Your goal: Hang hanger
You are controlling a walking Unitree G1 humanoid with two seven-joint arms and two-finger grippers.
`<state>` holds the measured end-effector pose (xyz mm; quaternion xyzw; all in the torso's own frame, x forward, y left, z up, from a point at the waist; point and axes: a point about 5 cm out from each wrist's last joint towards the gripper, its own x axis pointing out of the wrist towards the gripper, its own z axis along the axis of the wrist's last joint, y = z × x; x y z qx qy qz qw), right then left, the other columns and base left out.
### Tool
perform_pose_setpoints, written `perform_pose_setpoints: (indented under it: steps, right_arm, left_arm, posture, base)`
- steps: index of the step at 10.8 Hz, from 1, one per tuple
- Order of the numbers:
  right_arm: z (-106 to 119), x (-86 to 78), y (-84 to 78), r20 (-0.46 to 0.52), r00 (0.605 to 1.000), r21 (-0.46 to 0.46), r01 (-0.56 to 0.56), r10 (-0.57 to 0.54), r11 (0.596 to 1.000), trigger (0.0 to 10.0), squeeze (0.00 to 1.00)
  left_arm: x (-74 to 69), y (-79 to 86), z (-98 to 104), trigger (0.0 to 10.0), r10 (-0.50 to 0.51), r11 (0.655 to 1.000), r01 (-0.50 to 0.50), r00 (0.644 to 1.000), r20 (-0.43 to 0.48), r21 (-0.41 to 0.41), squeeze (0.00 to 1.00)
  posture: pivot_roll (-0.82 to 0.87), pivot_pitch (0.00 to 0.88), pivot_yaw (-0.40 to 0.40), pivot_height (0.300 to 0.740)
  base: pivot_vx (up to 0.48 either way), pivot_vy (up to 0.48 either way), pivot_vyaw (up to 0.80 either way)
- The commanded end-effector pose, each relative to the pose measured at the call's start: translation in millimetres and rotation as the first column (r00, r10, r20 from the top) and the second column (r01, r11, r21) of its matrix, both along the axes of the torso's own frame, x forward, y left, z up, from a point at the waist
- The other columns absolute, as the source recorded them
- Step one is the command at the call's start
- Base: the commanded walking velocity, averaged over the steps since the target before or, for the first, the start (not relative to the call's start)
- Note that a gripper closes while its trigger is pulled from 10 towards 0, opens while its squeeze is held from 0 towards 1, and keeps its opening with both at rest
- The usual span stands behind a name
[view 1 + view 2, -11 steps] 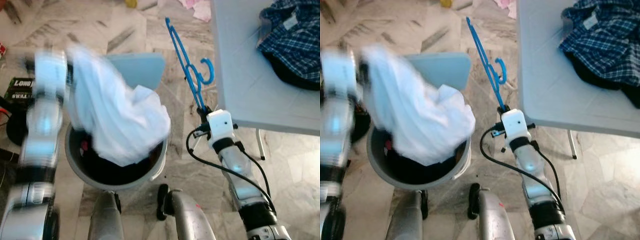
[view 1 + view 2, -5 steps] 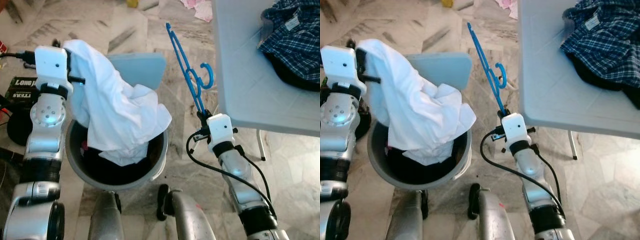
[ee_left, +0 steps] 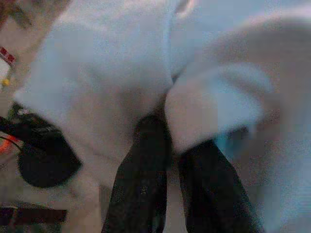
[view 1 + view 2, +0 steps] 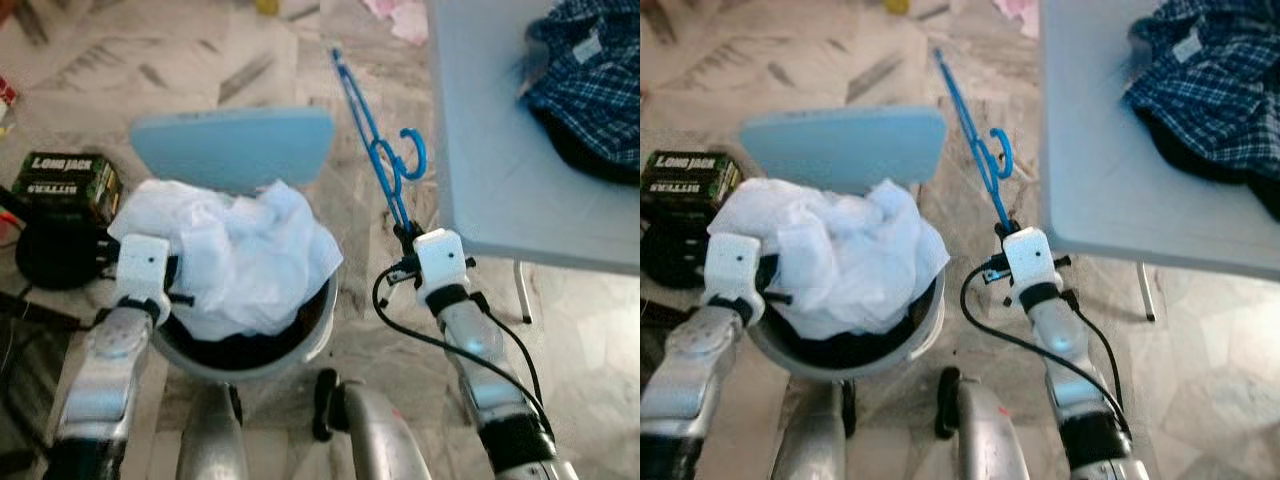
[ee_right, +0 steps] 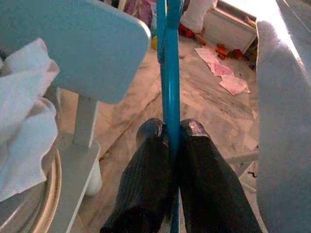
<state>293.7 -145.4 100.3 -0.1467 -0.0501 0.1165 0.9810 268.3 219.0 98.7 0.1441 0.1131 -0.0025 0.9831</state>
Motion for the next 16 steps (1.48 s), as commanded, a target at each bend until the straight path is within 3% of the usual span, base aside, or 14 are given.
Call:
perform_pose_setpoints:
  steps: [1,2,3,4,5,6,7,9,11,12,13,14,15,16]
  right_arm:
    - [-1,-1.6,-1.4,-0.005,1.0,-0.004,0.002,-0.002,1.0,10.0,0.0]
    - [-1,-1.8,-1.5,-0.004,1.0,-0.004,0.002,-0.002,1.0,10.0,0.0]
    - [-1,-2.2,-2.0,-0.004,1.0,-0.004,0.002,-0.002,1.0,10.0,0.0]
    - [-3,-3.4,-2.8,-0.009,1.0,-0.005,0.004,-0.004,1.0,10.0,0.0]
    - [-3,-2.5,-1.3,-0.009,1.0,-0.004,0.001,-0.001,1.0,10.0,0.0]
    - [-2,-1.0,1.0,-0.004,1.0,-0.003,-0.003,0.003,1.0,10.0,0.0]
    - [-2,-0.3,0.6,-0.005,1.0,-0.004,-0.003,0.003,1.0,10.0,0.0]
    - [-2,0.4,-0.6,-0.003,1.0,-0.006,-0.001,0.001,1.0,10.0,0.0]
    - [-2,0.1,0.2,-0.002,1.0,-0.008,-0.003,0.003,1.0,10.0,0.0]
    - [-1,0.7,0.3,-0.001,1.0,-0.012,-0.005,0.005,1.0,10.0,0.0]
    - [-1,0.9,-0.4,0.002,1.0,-0.016,-0.004,0.004,1.0,10.0,0.0]
    - [-1,1.2,-1.6,0.002,1.0,-0.021,-0.002,0.003,1.0,10.0,0.0]
    - [-1,1.3,-1.5,0.001,1.0,-0.023,-0.003,0.003,1.0,10.0,0.0]
    - [-2,1.6,0.1,0.0,1.0,-0.025,-0.007,0.007,1.0,10.0,0.0]
  left_arm:
    - [-11.9,2.9,-11,10.0,-0.03,0.994,0.038,0.997,-0.073,0.103,1.0]
    - [-22.3,17.2,-16,10.0,-0.082,0.953,0.112,0.99,-0.114,0.282,1.0]
    - [-24.6,25.8,-14,10.0,-0.058,0.945,0.09,0.992,-0.11,0.314,1.0]
    - [-25.9,56.5,-4,10.0,0.084,0.92,-0.064,0.996,-0.034,0.388,1.0]
    - [-22.9,71.1,9,10.0,0.148,0.881,-0.157,0.987,0.057,0.445,1.0]
    - [-16.3,82.1,37,10.0,0.181,0.832,-0.264,0.96,0.211,0.487,1.0]
    - [-10.3,79.4,62,10.0,0.146,0.811,-0.305,0.932,0.333,0.499,1.0]
    - [2.4,53.3,92,10.0,0.003,0.844,-0.255,0.882,0.472,0.471,1.0]
    - [12.9,3.4,89,10.0,-0.219,0.925,0.043,0.874,0.434,0.378,1.0]
    - [12.2,-33.4,82,10.0,-0.373,0.91,0.246,0.838,0.399,0.335,1.0]
    - [6.2,-55.1,74,10.0,-0.47,0.874,0.363,0.798,0.377,0.323,1.0]
    - [-2.1,-67.5,67,10.0,-0.526,0.848,0.44,0.771,0.36,0.295,0.92]
    - [-7.8,-72.9,63,10.0,-0.571,0.819,0.495,0.749,0.335,0.29,0.29]
    - [-21.3,-84.1,53,10.0,-0.67,0.74,0.603,0.697,0.256,0.298,0.0]
  posture:
    - [0.09,0.309,-0.107,0.74]
    - [0.09,0.309,-0.107,0.74]
    - [0.09,0.311,-0.107,0.74]
    - [0.1,0.309,-0.105,0.74]
    - [0.1,0.307,-0.106,0.74]
    - [0.1,0.304,-0.106,0.74]
    - [0.1,0.302,-0.107,0.74]
    - [0.09,0.3,-0.107,0.74]
    - [0.09,0.298,-0.109,0.74]
    - [0.09,0.297,-0.111,0.74]
    - [0.08,0.295,-0.112,0.74]
    - [0.08,0.296,-0.113,0.74]
    - [0.08,0.296,-0.114,0.74]
    - [0.09,0.297,-0.114,0.74]
  base:
    - [0.0,0.0,0.0]
    - [0.0,0.0,0.0]
    - [0.0,0.0,0.0]
    - [0.0,0.0,0.0]
    - [0.0,0.0,0.0]
    - [0.0,0.0,0.0]
    - [0.0,0.0,0.0]
    - [0.0,0.0,0.0]
    - [0.0,0.0,0.0]
    - [0.0,0.0,0.0]
    - [0.0,0.0,0.0]
    - [0.0,0.0,0.0]
    - [0.0,0.0,0.0]
    - [0.0,0.0,0.0]
